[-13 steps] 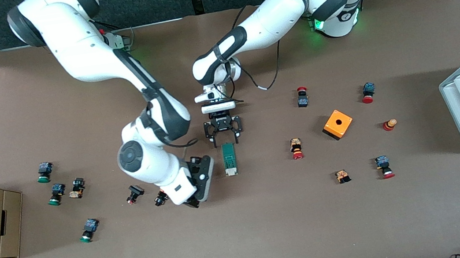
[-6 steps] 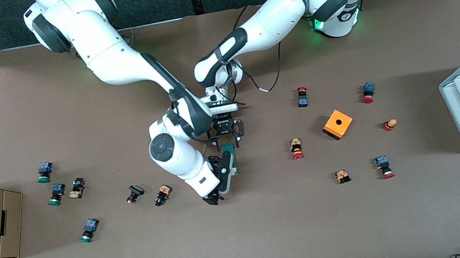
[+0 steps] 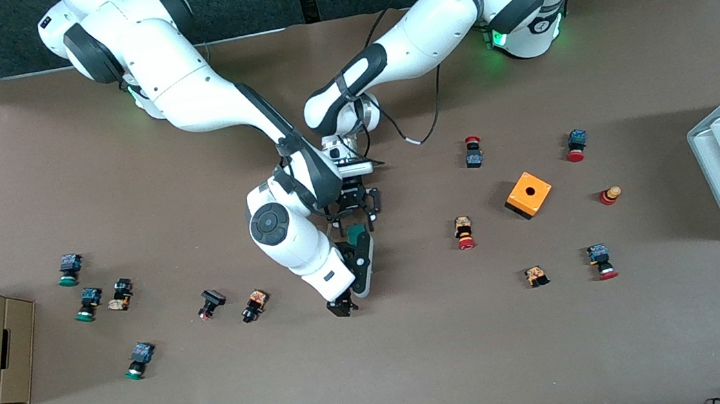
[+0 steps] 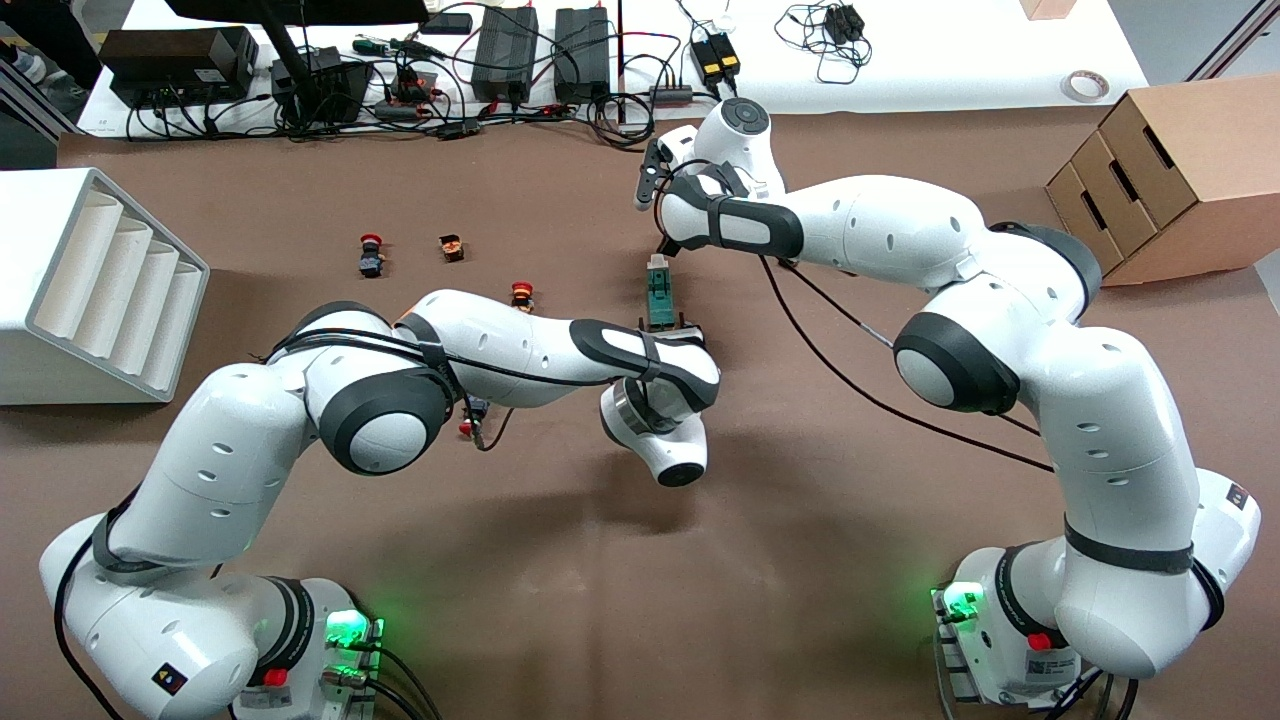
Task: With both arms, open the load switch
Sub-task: 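Grip the white lever of the switch with the right gripper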
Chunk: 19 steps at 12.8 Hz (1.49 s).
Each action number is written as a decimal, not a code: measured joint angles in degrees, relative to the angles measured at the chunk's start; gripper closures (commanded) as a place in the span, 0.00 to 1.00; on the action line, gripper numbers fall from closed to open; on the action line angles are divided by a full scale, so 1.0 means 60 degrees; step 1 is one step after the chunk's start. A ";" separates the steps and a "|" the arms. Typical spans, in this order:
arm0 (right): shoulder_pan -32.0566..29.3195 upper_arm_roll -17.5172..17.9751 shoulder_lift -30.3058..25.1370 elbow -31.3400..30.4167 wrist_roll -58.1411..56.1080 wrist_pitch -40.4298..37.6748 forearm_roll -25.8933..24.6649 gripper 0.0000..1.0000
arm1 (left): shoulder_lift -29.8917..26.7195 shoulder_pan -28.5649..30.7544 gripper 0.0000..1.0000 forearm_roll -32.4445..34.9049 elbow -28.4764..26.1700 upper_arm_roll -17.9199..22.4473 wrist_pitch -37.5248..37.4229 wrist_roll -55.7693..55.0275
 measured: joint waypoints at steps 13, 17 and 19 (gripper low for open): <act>0.0388 -0.0002 0.0223 0.0001 0.0073 0.0098 0.0000 0.29 | 0.0016 -0.0052 0.23 0.0004 -0.0001 0.0020 -0.0004 -0.0035; 0.0401 0.0000 0.0222 0.0001 0.0073 0.0099 0.0000 0.40 | 0.0018 -0.0053 0.23 0.0004 -0.0001 0.0021 -0.0011 -0.0039; 0.0401 0.0000 0.0222 -0.0001 0.0073 0.0099 0.0000 0.39 | 0.0020 -0.0054 0.23 0.0004 -0.0001 0.0021 -0.0025 -0.0039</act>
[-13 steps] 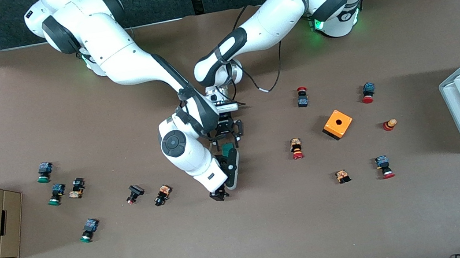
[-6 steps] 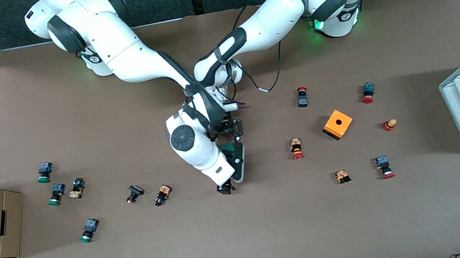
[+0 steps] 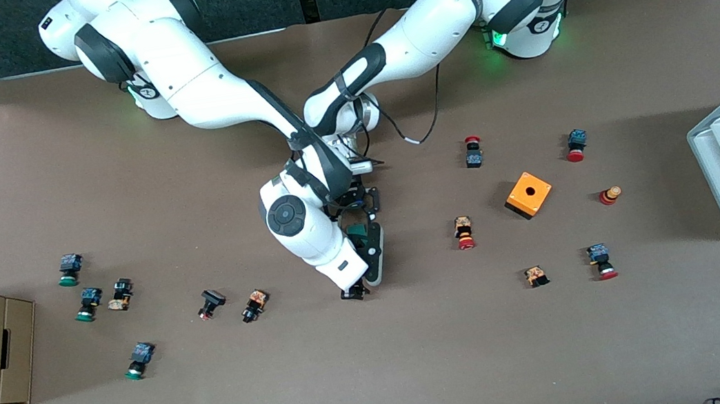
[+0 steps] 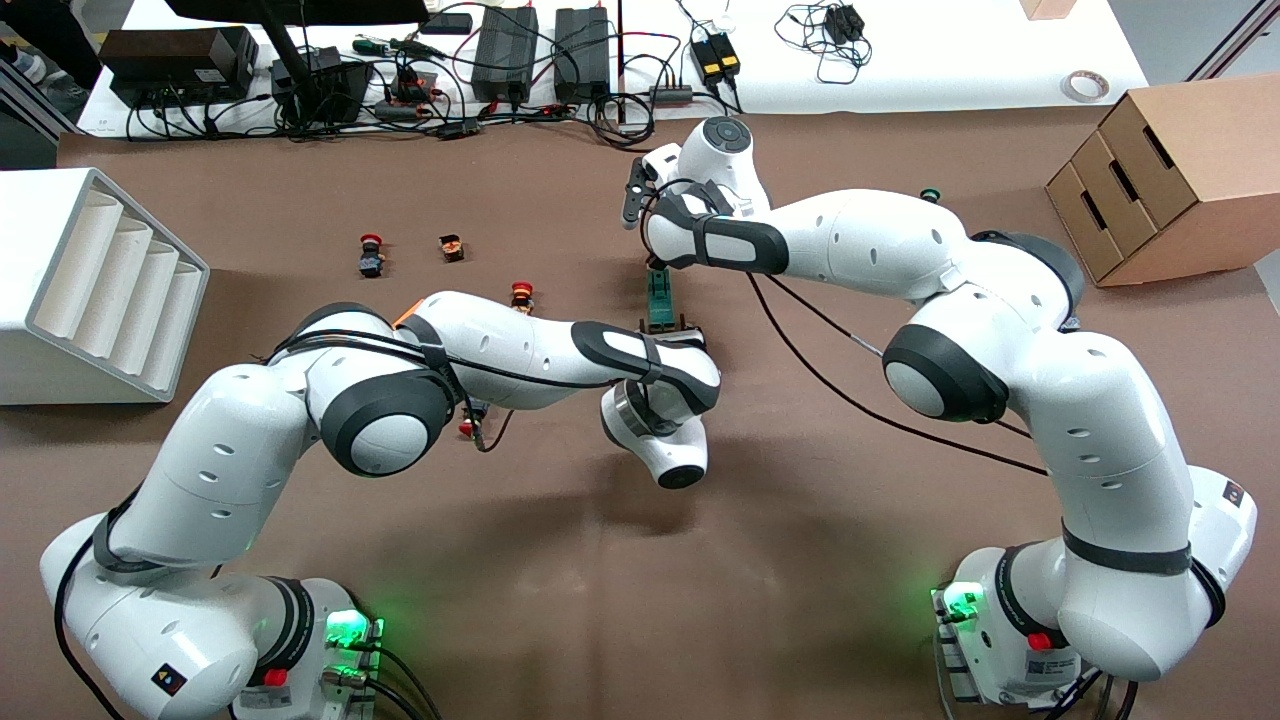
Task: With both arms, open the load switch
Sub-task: 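Grip the white lever of the switch with the right gripper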
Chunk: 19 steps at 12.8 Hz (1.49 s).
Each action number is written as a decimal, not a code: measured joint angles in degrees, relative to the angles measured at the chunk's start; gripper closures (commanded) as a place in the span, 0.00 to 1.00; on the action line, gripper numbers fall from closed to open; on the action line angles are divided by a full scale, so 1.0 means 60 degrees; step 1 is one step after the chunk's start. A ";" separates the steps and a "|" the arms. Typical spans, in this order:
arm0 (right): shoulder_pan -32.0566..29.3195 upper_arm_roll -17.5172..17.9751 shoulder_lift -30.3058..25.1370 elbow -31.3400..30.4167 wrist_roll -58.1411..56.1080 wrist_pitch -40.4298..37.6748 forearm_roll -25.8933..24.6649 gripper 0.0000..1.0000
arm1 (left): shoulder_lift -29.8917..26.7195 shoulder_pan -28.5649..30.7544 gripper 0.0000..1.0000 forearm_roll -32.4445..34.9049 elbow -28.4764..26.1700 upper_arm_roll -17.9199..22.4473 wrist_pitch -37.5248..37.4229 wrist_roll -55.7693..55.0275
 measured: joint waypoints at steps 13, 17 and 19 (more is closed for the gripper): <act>0.0092 -0.0408 -0.0104 -0.0031 0.0023 -0.0213 0.0001 0.40 | 0.0010 -0.0006 0.24 0.0001 -0.0001 0.0000 -0.0033 0.0000; 0.0138 -0.0415 -0.0246 -0.0078 0.0176 -0.0543 0.0001 0.26 | 0.0010 -0.0006 0.24 0.0001 -0.0001 0.0001 -0.0035 0.0000; 0.0138 -0.0415 -0.0247 -0.0086 0.0205 -0.0606 0.0003 0.01 | 0.0010 -0.0007 0.24 0.0002 -0.0001 0.0001 -0.0035 0.0000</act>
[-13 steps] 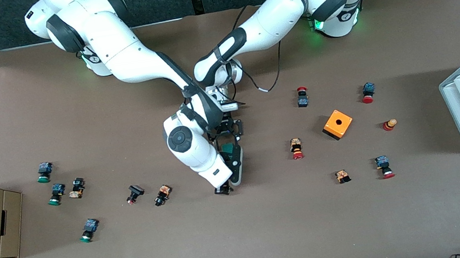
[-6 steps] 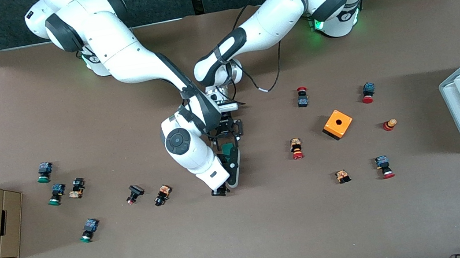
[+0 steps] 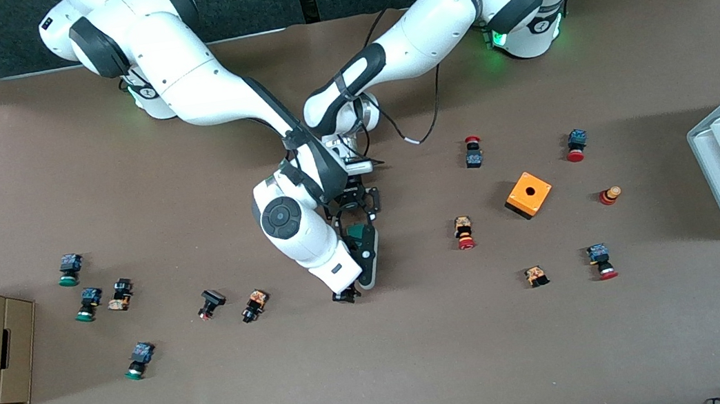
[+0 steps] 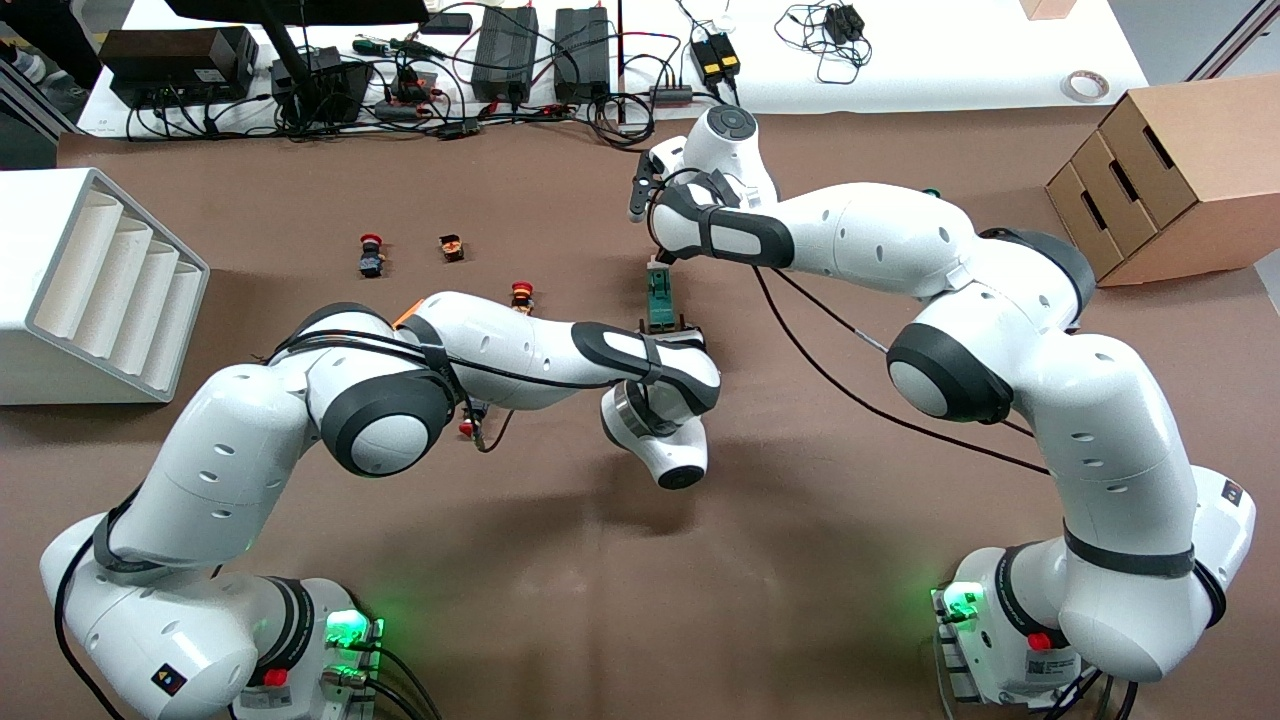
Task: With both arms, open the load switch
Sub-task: 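Grip the white lever of the switch with the right gripper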
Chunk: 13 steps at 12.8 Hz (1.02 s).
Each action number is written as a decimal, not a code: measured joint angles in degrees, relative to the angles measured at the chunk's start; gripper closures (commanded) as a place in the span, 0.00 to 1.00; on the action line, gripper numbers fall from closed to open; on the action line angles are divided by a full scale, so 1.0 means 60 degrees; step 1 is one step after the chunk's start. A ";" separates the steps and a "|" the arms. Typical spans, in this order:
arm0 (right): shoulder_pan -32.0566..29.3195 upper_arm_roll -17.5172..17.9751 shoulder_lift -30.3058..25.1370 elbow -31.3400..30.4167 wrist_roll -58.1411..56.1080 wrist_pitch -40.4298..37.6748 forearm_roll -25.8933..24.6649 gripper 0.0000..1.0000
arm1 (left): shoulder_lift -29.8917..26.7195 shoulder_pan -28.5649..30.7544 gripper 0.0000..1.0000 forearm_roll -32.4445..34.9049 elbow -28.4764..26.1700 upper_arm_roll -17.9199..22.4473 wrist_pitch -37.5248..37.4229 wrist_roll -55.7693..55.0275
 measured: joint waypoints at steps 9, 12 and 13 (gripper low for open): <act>0.0036 0.0005 0.0008 -0.0105 0.0160 -0.0006 0.0001 0.01 | 0.0001 -0.0001 0.24 0.0001 0.0000 0.0001 -0.0001 0.0000; 0.0044 0.0007 0.0079 -0.0150 0.0160 -0.0006 0.0001 0.01 | 0.0001 -0.0002 0.24 0.0002 0.0000 0.0002 -0.0002 0.0000; 0.0048 0.0008 0.0121 -0.0177 0.0160 -0.0006 0.0001 0.01 | 0.0001 -0.0002 0.24 0.0003 0.0000 0.0002 -0.0003 0.0000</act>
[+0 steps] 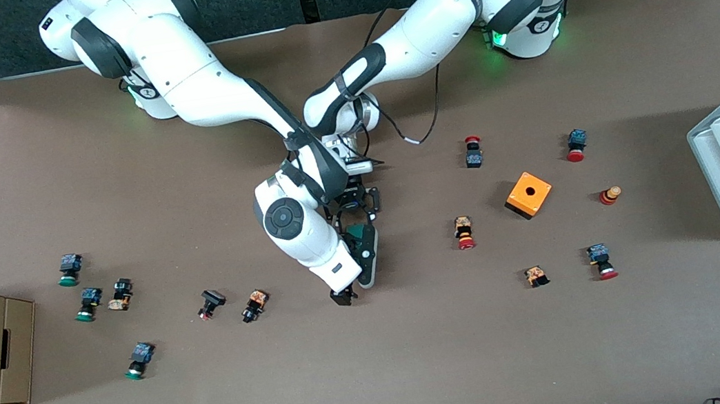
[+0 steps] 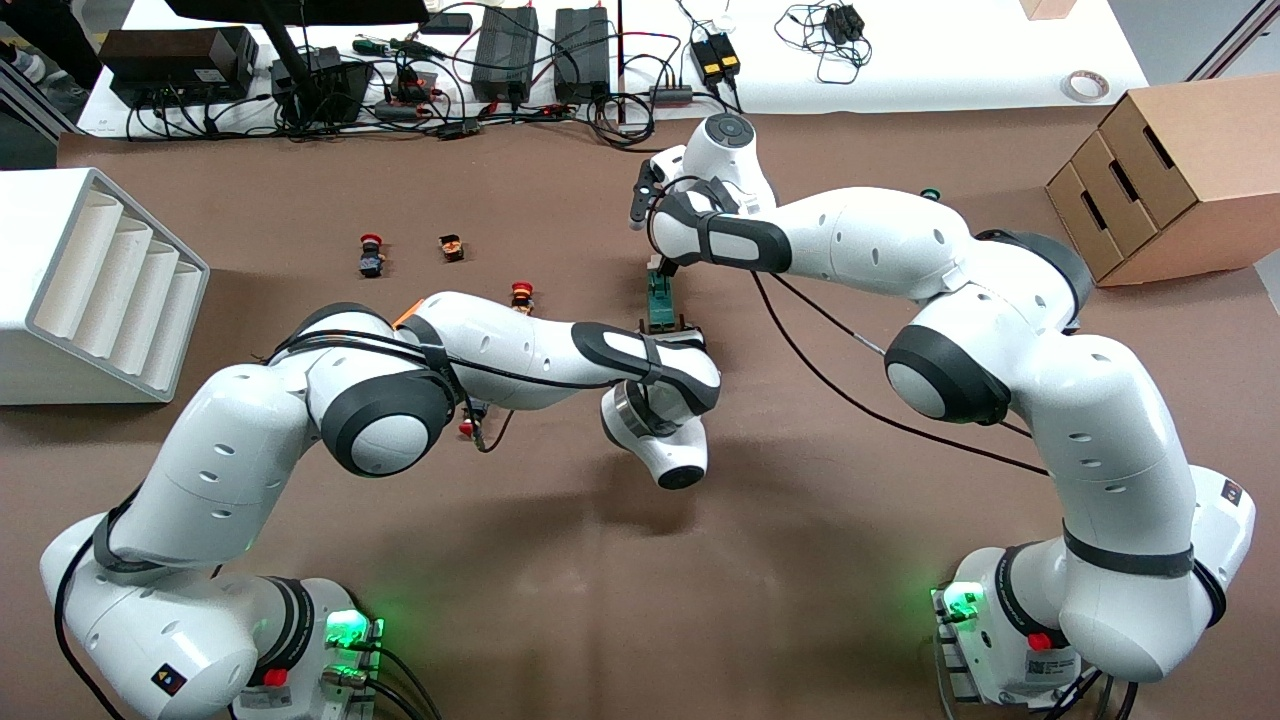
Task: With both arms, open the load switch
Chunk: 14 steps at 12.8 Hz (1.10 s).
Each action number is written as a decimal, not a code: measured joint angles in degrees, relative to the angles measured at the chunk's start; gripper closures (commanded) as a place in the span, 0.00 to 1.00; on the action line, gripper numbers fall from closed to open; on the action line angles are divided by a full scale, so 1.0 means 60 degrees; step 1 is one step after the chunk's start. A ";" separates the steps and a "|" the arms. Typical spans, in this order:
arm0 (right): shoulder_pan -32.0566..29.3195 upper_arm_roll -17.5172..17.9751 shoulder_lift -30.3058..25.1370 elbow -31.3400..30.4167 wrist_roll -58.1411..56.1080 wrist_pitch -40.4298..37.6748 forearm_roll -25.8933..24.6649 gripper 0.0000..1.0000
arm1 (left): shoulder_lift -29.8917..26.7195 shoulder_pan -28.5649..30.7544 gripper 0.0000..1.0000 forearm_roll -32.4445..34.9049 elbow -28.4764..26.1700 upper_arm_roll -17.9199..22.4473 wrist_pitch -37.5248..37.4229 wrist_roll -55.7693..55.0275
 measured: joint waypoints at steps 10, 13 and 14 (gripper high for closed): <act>0.0229 0.0003 0.0014 -0.0023 0.0068 0.0010 0.0000 0.02 | 0.0002 -0.0003 0.24 0.0005 -0.0002 0.0002 -0.0005 0.0000; 0.0348 0.0006 0.0020 -0.0026 0.0229 0.0010 0.0000 0.07 | 0.0002 -0.0003 0.24 0.0006 -0.0002 0.0002 -0.0006 0.0000; 0.0360 0.0006 0.0020 -0.0028 0.0237 0.0010 0.0000 0.08 | 0.0002 -0.0003 0.24 0.0007 -0.0002 0.0002 -0.0006 0.0000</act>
